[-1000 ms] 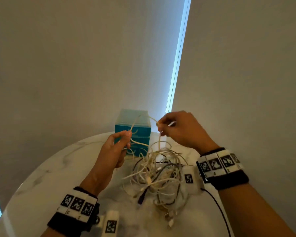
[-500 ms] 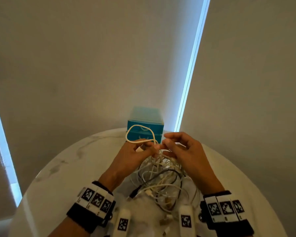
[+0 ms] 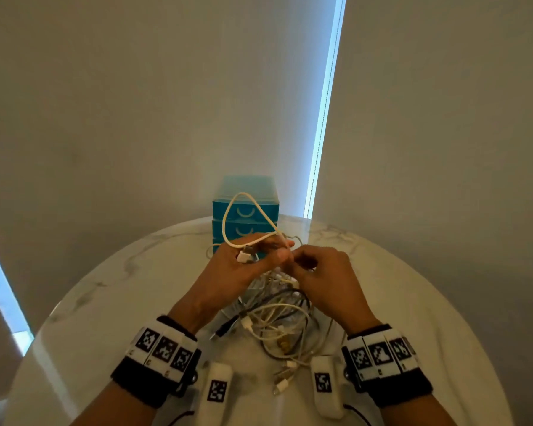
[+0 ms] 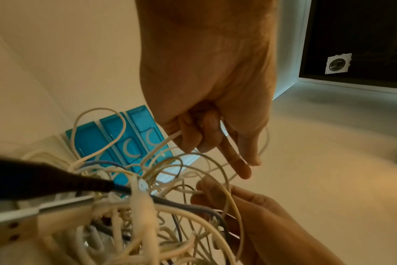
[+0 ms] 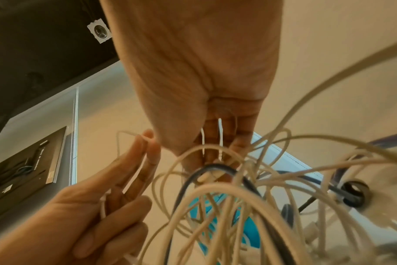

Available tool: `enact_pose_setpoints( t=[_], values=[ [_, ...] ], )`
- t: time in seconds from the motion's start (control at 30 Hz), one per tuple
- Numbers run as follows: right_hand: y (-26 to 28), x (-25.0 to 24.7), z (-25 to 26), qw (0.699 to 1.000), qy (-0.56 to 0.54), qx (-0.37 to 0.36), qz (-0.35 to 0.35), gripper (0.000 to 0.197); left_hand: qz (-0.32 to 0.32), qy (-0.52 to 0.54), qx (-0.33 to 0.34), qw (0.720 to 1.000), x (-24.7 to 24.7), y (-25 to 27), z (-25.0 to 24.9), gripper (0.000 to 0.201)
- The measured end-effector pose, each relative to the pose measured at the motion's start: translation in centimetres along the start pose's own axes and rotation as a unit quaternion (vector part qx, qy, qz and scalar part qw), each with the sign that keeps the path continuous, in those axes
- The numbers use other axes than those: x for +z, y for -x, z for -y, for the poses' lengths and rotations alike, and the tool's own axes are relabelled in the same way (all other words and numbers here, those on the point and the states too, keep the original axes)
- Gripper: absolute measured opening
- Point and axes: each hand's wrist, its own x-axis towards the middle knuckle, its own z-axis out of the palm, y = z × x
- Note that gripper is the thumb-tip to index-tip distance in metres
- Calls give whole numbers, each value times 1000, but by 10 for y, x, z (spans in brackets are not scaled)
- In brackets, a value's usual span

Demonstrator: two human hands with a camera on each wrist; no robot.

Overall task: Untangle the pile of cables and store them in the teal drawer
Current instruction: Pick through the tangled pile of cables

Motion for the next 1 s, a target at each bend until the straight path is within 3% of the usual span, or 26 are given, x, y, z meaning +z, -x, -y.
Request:
enact_pose_setpoints(
  t=[0.1,0.17,0.2,0.3,0.37,0.43,0.57,0.67,0.73,0.87,1.0],
  values=[
    [-2,-8,0,995,-56,14,-84,4,22,-32,-49,998,-7,-3,4,49],
    [0,-8,3,997,-67,-5,-48,4,34,-73,-96,992,-12,-5,14,55],
    [1,-7,4,995,-83,-14,-48,4,33,-89,-115,989,-15,-5,18,53],
    [-2,-14,3,966,-201,24,-162,6,49,-81,-136,986,-21,-7,24,41],
    [-3,-12,8,957,-257,52,-120,5,54,-107,-122,985,-22,-8,27,32],
    [-1,-8,12,968,-237,38,-74,5,56,-136,-119,982,-22,-7,30,25],
    [-5,-18,15,931,-302,22,-205,10,57,-135,-123,982,-23,-8,35,22],
    [-1,-12,20,960,-264,19,-90,8,57,-143,-114,981,-19,-7,33,21],
    [0,-9,25,957,-278,13,-88,11,67,-173,-104,977,-14,-8,31,19],
    [-8,-29,28,889,-397,-5,-228,18,1,-213,-123,969,-25,-11,40,16],
    [-3,-17,23,900,-393,8,-188,20,-47,-176,-119,976,-26,-8,43,19]
  ],
)
